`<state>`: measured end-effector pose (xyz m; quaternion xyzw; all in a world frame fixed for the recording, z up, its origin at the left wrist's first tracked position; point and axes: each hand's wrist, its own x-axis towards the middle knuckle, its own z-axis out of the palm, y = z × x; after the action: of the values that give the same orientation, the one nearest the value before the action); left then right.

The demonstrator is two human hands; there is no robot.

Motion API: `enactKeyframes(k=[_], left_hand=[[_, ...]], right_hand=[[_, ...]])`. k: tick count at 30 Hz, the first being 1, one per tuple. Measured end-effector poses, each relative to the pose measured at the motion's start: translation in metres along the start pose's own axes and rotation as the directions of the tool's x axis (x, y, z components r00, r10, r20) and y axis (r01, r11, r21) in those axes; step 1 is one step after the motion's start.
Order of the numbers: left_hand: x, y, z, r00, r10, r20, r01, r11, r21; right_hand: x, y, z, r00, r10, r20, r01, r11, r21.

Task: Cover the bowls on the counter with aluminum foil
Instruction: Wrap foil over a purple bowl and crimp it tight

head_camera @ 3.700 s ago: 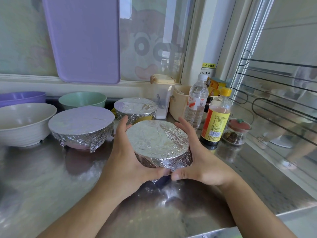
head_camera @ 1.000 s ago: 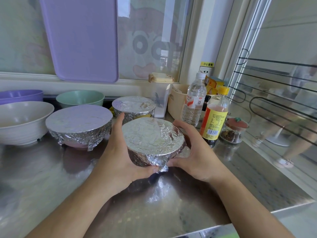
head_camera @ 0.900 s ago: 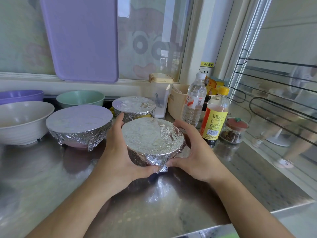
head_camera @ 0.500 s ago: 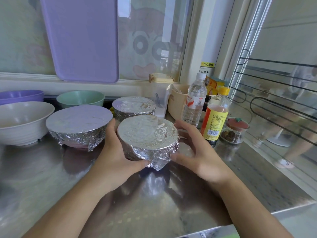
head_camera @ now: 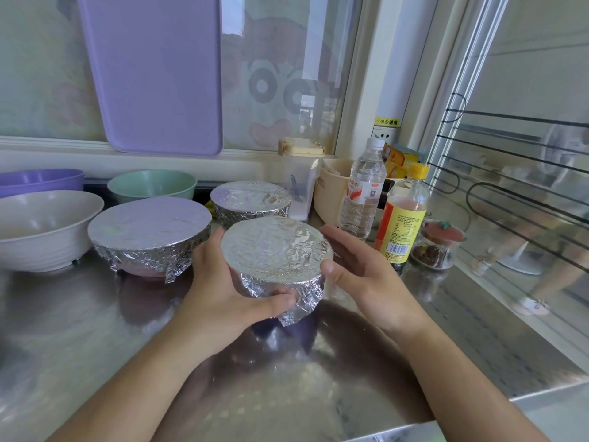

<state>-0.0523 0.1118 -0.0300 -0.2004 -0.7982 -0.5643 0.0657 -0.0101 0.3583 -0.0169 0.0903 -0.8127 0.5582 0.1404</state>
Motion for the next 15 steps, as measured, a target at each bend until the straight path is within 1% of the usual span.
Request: enactKeyframes(k=[4, 6, 10, 15], left_hand=[[0.001, -0.002, 0.000, 0.999, 0.030, -0.024, -0.029, 0.998, 0.053], [0.001, -0.004, -0.001, 0.997, 0.068, -0.031, -0.067, 0.997, 0.036], [0.001, -0.005, 0.000, 0.994, 0.104, -0.044, -0.102, 0.994, 0.038], [0.002, -0.016, -0.002, 0.997, 0.043, 0.067, -0.048, 0.996, 0.081]], right_hand=[[0.001, 0.007, -0.003, 0.999, -0.035, -0.033, 0.035, 0.999, -0.001], [0.001, 0.009, -0.003, 0.998, -0.055, -0.044, 0.055, 0.998, -0.007], [0.001, 0.009, -0.004, 0.997, -0.071, -0.038, 0.068, 0.995, -0.078], [-0.001, 0.008, -0.003, 0.994, -0.103, -0.024, 0.099, 0.987, -0.130]])
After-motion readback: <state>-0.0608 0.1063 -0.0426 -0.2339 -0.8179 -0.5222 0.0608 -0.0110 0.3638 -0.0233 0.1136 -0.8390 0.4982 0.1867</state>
